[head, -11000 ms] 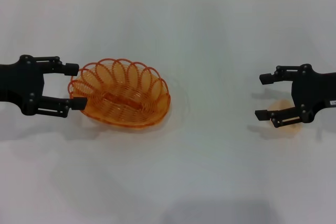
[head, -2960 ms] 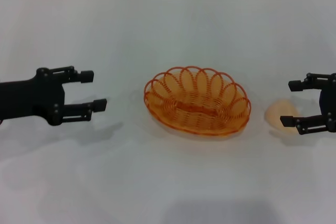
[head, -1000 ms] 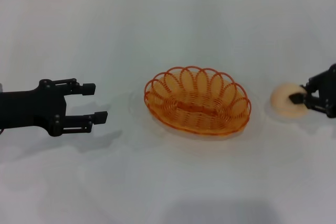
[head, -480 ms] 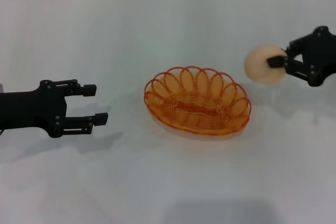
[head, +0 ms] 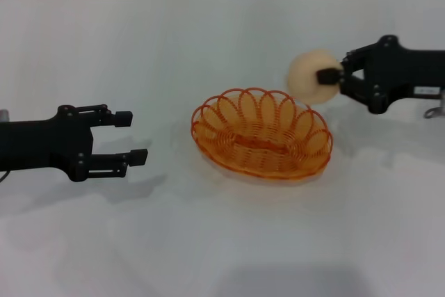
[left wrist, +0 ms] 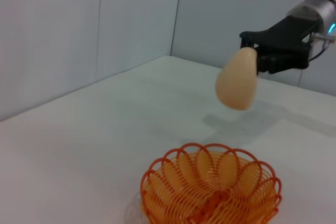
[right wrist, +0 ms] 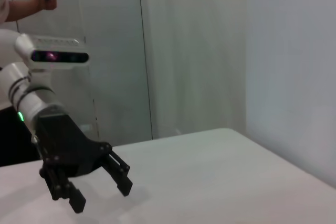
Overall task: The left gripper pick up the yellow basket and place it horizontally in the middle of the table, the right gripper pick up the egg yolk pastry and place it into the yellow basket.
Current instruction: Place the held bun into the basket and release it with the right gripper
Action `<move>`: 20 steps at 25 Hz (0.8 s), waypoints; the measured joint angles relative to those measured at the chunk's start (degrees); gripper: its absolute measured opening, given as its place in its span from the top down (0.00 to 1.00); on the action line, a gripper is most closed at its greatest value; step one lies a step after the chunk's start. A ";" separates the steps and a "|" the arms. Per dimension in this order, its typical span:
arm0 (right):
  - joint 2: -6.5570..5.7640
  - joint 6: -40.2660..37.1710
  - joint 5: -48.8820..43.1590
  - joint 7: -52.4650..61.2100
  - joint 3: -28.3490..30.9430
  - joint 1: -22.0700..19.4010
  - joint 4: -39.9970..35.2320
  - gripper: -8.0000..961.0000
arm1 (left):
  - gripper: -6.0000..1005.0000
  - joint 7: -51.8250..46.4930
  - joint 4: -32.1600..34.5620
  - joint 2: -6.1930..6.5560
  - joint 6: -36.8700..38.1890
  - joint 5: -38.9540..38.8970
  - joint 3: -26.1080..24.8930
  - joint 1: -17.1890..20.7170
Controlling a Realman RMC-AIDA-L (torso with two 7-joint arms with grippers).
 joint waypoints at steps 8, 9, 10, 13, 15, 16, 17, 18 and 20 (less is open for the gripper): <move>0.18 11.26 3.17 -1.22 -12.44 0.25 1.31 0.95 | 0.24 0.00 -0.21 -0.10 -0.15 0.48 -0.08 -0.01; 0.19 12.50 3.48 -1.36 -13.97 0.25 1.33 0.95 | 0.24 0.00 -0.22 -0.09 -0.16 0.49 -0.09 -0.01; 0.20 13.56 3.56 -1.39 -15.43 0.26 1.36 0.95 | 0.24 0.00 -0.23 -0.10 -0.17 0.49 -0.09 -0.01; 0.19 16.48 3.62 -1.41 -19.31 0.43 1.33 0.95 | 0.24 0.00 -0.24 -0.08 -0.25 0.51 -0.10 -0.01; 0.18 17.04 3.66 -1.67 -20.32 0.50 1.32 0.92 | 0.24 0.00 -0.24 -0.08 -0.26 0.52 -0.10 0.00; 0.19 17.08 3.88 -1.88 -20.64 0.50 1.32 0.91 | 0.24 0.00 -0.24 -0.08 -0.27 0.52 -0.10 0.00; 0.20 17.05 4.20 -2.10 -20.92 0.45 1.32 0.89 | 0.24 -0.01 -0.24 -0.08 -0.28 0.52 -0.10 0.00; 0.20 16.97 4.49 -2.27 -21.25 0.35 1.32 0.88 | 0.24 -0.03 -0.24 -0.08 -0.30 0.52 -0.10 -0.01; 0.14 16.80 4.83 -2.45 -21.78 0.25 1.32 0.85 | 0.24 -0.05 -0.24 -0.08 -0.33 0.52 -0.10 -0.01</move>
